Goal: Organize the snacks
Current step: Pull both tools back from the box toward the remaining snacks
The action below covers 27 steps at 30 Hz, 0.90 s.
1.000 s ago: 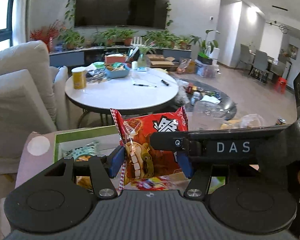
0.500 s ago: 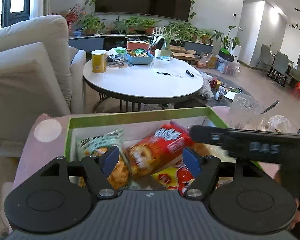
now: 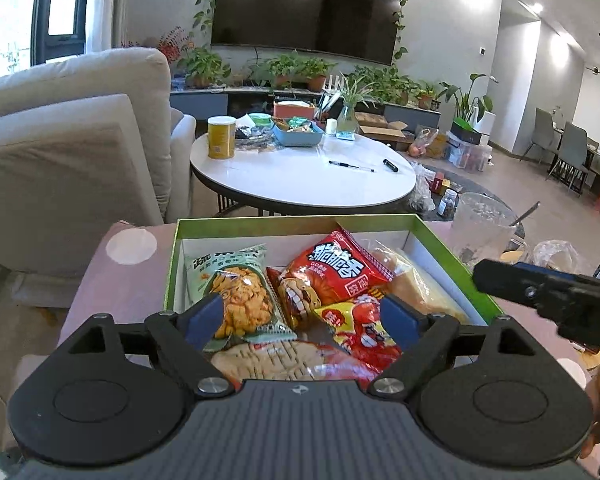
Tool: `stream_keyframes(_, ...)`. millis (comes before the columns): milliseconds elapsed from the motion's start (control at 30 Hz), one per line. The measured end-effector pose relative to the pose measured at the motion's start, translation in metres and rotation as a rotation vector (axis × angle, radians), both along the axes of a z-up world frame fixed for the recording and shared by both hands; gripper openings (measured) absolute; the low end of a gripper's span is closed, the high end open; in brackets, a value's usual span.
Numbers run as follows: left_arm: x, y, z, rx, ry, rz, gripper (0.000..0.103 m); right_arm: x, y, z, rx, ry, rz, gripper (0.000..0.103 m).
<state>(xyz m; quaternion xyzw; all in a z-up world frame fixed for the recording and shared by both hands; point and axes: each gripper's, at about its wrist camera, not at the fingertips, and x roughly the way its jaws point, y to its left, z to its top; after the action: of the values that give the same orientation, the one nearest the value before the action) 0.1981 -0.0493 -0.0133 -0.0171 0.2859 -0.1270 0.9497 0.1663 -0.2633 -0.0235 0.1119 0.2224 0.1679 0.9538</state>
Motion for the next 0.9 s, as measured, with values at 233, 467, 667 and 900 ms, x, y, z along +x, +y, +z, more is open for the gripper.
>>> stream_keyframes(233, -0.029, 0.005, 0.008, -0.002, -0.035, 0.040, 0.090, -0.019, -0.003, 0.012, -0.020, -0.009, -0.042, 0.059)
stream_keyframes(467, -0.063, 0.016, 0.011, 0.024, -0.090, 0.110, 0.096, -0.059, 0.021, 0.014, -0.220, -0.147, -0.172, 0.060)
stream_keyframes(667, -0.090, 0.039, 0.012, 0.012, -0.097, 0.166, 0.097, -0.071, 0.018, 0.013, -0.151, -0.051, -0.137, 0.060)
stream_keyframes(900, -0.101, 0.073, 0.004, -0.048, -0.054, 0.253, 0.097, -0.075, 0.027, -0.001, -0.112, 0.066, -0.080, 0.060)
